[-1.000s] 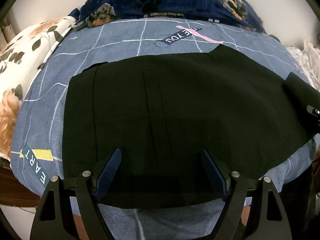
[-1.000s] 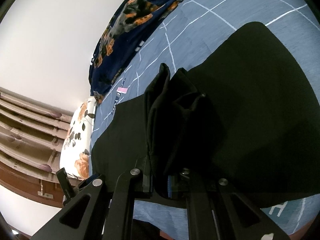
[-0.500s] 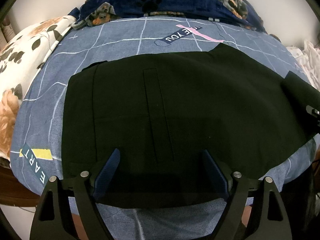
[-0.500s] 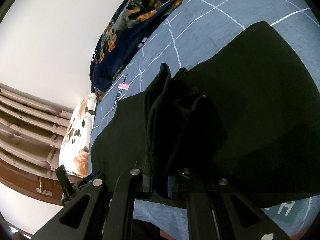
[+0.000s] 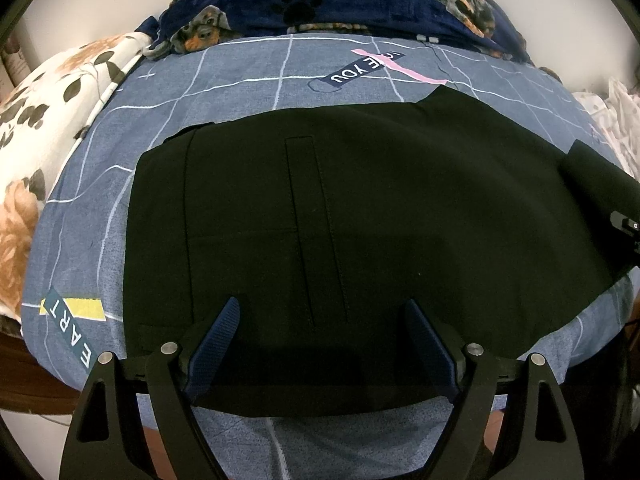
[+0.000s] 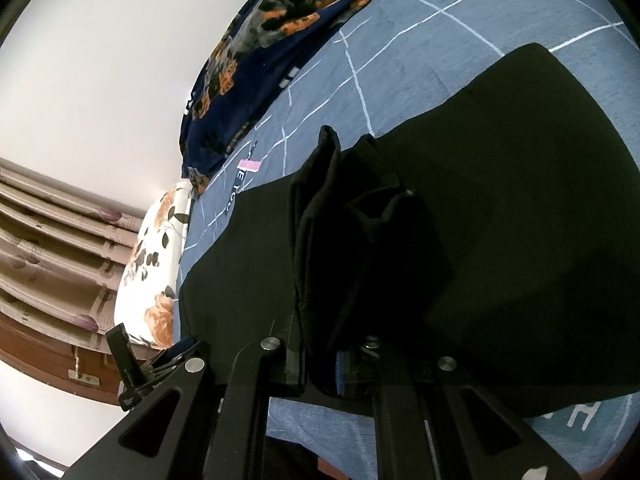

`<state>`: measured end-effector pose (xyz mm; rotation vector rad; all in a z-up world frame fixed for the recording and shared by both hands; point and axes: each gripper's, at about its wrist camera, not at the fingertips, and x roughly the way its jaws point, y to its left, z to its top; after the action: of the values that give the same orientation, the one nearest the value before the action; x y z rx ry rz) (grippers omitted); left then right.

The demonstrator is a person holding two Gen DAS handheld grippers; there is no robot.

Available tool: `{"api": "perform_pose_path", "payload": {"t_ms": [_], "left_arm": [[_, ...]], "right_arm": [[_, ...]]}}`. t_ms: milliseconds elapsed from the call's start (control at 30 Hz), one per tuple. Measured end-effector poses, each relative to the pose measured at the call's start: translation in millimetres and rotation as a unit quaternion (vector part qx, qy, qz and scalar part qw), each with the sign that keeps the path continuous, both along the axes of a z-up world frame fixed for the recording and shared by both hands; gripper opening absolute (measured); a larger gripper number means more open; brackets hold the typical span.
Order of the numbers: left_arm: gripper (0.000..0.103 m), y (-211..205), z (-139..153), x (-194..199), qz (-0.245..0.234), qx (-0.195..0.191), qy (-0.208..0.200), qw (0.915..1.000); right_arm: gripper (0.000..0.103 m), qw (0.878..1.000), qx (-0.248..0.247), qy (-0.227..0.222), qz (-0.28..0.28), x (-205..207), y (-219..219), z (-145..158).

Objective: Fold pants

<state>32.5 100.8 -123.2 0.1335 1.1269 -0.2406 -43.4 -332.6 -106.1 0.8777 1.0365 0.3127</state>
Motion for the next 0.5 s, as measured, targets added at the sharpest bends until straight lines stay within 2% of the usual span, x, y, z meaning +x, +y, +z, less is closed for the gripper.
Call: {"api": "perform_pose_path", "payload": {"t_ms": [500], "left_arm": [[0.085, 0, 0, 1, 0.000, 0.000, 0.001, 1.0000]], "right_arm": [[0.011, 0.999, -0.028, -0.004, 0.015, 5, 12, 6]]}}
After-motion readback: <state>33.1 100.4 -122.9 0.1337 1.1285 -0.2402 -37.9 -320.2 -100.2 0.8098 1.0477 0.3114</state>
